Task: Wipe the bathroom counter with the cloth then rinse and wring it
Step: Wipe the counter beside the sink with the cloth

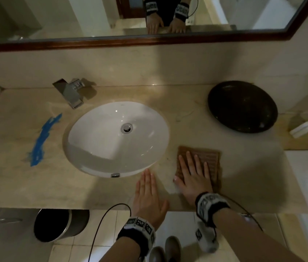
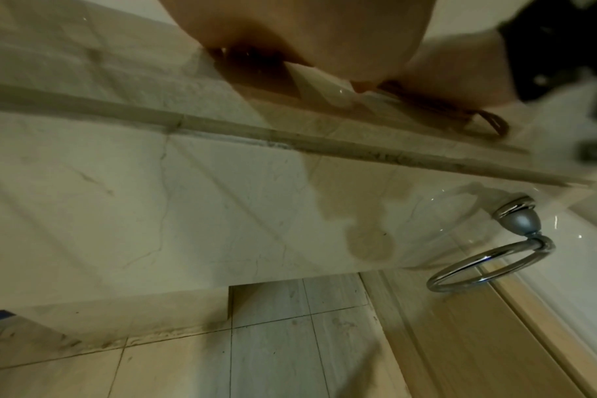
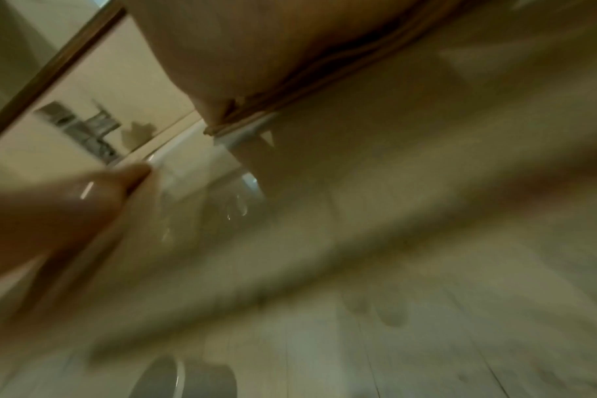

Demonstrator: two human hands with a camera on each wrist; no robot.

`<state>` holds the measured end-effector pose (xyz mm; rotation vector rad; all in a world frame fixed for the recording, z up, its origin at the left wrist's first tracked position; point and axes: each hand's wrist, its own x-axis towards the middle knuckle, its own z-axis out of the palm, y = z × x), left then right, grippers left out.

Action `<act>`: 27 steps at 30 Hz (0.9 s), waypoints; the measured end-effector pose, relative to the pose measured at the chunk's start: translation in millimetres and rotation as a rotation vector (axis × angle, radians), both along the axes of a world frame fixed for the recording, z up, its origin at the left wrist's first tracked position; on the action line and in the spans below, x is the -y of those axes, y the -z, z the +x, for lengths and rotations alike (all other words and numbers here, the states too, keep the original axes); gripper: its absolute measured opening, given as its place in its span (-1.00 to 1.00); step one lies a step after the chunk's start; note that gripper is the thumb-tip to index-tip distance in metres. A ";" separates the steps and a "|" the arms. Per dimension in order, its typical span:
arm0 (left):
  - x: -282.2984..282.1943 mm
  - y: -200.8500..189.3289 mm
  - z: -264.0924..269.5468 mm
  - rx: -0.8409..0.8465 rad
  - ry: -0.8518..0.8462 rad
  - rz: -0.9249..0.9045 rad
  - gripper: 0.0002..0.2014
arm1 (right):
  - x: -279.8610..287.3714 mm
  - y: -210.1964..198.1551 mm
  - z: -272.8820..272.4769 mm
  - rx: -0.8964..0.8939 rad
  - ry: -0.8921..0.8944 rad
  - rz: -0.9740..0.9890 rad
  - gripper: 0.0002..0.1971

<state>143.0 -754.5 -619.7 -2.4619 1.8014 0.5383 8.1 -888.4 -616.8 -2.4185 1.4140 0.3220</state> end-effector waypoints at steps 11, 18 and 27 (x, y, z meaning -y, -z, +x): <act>0.5 -4.2 2.2 -0.001 0.018 0.108 -0.07 | -22.5 3.0 -11.3 0.007 0.000 0.044 -0.26; 9.9 -24.4 8.9 0.054 0.028 0.157 -0.21 | -16.5 -9.1 -15.7 0.146 0.041 0.161 -0.44; 68.6 -63.5 30.4 -0.154 0.034 -0.042 -0.50 | 7.1 -65.1 -22.8 1.061 0.786 0.691 -0.76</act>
